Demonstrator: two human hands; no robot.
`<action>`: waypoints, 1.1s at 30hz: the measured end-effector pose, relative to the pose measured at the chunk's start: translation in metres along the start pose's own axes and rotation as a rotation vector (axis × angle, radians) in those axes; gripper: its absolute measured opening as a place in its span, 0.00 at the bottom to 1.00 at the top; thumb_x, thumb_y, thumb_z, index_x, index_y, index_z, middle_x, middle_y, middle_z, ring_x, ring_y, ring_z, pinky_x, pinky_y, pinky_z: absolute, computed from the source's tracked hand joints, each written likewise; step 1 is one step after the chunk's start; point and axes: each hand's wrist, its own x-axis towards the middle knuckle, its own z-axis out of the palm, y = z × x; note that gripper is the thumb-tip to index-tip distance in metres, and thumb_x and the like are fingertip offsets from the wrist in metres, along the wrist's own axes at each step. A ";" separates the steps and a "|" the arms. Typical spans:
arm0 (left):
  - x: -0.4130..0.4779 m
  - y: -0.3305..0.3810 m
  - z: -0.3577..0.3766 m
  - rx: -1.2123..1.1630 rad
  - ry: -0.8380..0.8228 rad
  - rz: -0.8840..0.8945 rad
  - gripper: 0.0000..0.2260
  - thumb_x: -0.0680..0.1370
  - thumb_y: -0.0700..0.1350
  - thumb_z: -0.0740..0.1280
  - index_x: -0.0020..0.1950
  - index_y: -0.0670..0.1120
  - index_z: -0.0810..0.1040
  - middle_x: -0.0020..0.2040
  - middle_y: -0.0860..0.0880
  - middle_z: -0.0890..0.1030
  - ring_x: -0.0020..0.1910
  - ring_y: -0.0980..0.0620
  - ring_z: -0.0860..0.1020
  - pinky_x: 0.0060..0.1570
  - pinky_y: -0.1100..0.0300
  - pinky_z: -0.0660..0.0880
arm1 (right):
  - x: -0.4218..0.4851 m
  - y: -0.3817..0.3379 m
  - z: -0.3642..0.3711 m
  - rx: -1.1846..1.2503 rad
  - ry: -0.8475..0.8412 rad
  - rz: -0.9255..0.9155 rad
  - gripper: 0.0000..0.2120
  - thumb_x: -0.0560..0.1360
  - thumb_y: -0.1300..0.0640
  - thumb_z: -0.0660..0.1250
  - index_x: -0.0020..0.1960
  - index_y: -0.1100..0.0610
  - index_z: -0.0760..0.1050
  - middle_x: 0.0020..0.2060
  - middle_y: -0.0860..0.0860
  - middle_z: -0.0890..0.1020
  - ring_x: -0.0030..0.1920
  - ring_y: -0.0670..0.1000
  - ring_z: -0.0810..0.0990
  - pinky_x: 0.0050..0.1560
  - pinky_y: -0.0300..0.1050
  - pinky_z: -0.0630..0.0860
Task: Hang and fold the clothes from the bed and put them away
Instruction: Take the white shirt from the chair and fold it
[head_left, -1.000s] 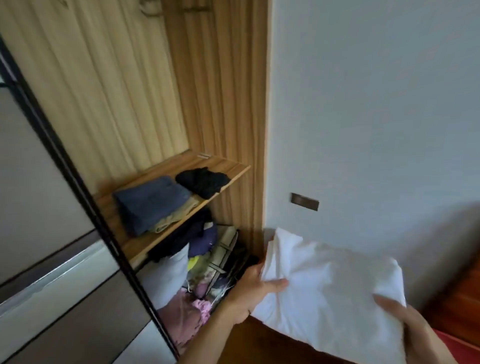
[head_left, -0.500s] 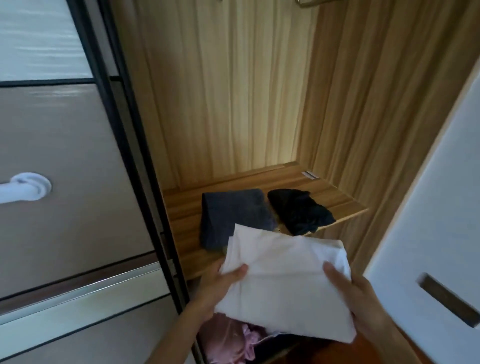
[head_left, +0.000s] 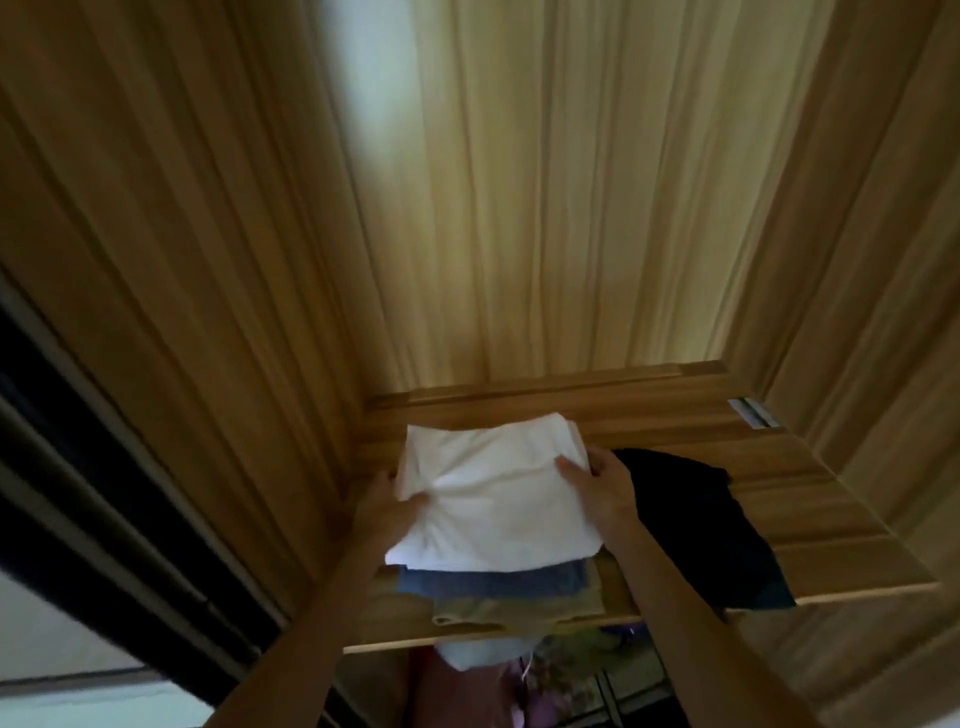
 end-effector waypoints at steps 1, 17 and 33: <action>0.002 -0.004 0.012 0.059 -0.036 -0.024 0.29 0.80 0.49 0.68 0.77 0.41 0.62 0.72 0.41 0.70 0.64 0.41 0.73 0.64 0.55 0.68 | 0.007 0.010 0.005 -0.071 0.001 0.040 0.28 0.76 0.46 0.70 0.70 0.59 0.71 0.64 0.57 0.77 0.61 0.59 0.77 0.60 0.53 0.74; 0.033 -0.071 0.001 0.352 0.136 -0.158 0.20 0.83 0.52 0.59 0.68 0.40 0.70 0.62 0.36 0.76 0.60 0.36 0.76 0.56 0.52 0.71 | 0.009 0.025 0.069 -0.187 -0.282 0.225 0.33 0.80 0.36 0.57 0.70 0.62 0.69 0.64 0.59 0.77 0.61 0.58 0.77 0.54 0.46 0.71; -0.055 0.090 0.253 0.172 -0.394 0.193 0.28 0.81 0.53 0.64 0.76 0.43 0.62 0.62 0.48 0.77 0.60 0.48 0.78 0.62 0.54 0.72 | 0.018 0.121 -0.163 -0.760 0.241 0.321 0.36 0.79 0.37 0.59 0.73 0.64 0.63 0.68 0.61 0.70 0.68 0.64 0.69 0.67 0.58 0.68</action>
